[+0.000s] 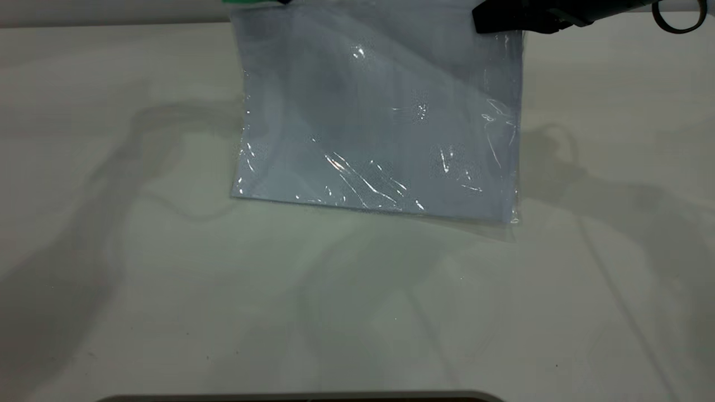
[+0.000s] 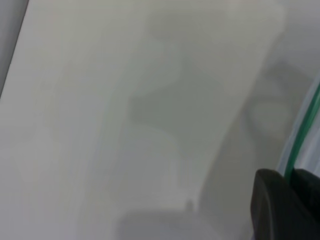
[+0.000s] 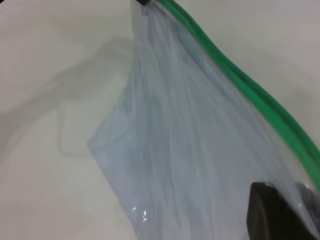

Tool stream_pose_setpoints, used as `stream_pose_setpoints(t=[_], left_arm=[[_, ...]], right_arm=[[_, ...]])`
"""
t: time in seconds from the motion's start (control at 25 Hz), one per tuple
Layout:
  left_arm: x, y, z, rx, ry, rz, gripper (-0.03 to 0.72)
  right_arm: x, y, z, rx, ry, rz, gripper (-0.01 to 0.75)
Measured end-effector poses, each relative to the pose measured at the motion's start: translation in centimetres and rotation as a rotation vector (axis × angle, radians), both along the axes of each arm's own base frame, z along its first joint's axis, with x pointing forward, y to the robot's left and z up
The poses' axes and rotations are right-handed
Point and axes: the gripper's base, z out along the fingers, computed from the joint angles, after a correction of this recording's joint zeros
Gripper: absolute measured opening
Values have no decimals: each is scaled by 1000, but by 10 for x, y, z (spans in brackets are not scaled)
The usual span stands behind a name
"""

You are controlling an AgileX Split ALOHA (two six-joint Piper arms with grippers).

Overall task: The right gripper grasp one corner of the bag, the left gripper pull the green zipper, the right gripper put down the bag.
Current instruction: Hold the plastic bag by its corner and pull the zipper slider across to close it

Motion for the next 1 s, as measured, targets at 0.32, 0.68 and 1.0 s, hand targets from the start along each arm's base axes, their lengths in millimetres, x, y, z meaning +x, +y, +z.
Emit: stream_pose_setpoints(t=[0.32, 0.68, 1.0], left_arm=[[3, 25, -4, 69, 57, 68, 60], [4, 34, -5, 83, 62, 89, 69], [3, 37, -6, 89, 77, 82, 153]], right_arm=[[0, 0, -1, -11, 0, 8, 35], [0, -2, -1, -18, 1, 2, 35], [2, -7, -3, -49, 5, -25, 41]])
